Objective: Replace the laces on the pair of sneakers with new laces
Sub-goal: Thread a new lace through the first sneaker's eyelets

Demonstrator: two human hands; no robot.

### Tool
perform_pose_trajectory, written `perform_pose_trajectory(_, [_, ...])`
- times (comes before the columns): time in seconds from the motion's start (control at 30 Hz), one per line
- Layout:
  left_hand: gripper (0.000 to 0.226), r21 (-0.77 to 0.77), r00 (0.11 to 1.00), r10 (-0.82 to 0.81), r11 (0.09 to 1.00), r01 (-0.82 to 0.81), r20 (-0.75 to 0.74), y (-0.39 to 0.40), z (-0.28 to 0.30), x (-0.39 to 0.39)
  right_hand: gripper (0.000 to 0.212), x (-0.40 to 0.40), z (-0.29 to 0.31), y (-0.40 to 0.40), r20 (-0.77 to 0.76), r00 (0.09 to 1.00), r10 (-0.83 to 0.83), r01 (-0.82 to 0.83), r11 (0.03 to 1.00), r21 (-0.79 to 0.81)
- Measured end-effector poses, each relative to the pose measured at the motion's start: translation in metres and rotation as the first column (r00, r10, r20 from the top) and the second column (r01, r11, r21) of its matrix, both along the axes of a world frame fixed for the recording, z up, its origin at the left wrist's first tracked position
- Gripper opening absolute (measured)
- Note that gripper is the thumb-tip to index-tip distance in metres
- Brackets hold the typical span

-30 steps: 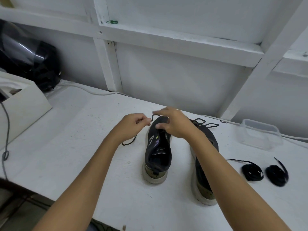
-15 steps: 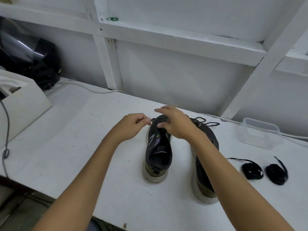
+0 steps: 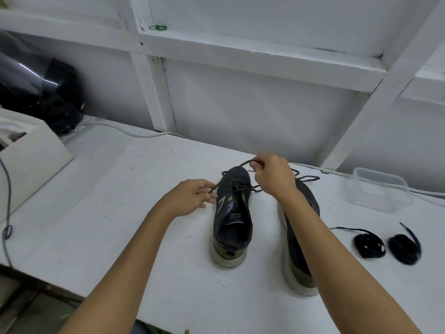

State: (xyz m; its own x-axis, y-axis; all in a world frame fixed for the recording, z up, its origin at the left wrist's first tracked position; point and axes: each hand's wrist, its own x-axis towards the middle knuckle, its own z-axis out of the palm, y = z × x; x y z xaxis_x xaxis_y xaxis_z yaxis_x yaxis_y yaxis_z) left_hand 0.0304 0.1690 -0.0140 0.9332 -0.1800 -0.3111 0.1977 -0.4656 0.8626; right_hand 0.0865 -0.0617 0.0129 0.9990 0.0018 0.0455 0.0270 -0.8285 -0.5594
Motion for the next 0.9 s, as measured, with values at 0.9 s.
perform_pose_trajectory(0.9, [0.011,-0.182,0.911,0.391,0.912,-0.366,0.128,-0.044,-0.033,-0.010,0.030,-0.039,-0.011,0.024,-0.440,0.893,0.091,0.079,0.932,0.353])
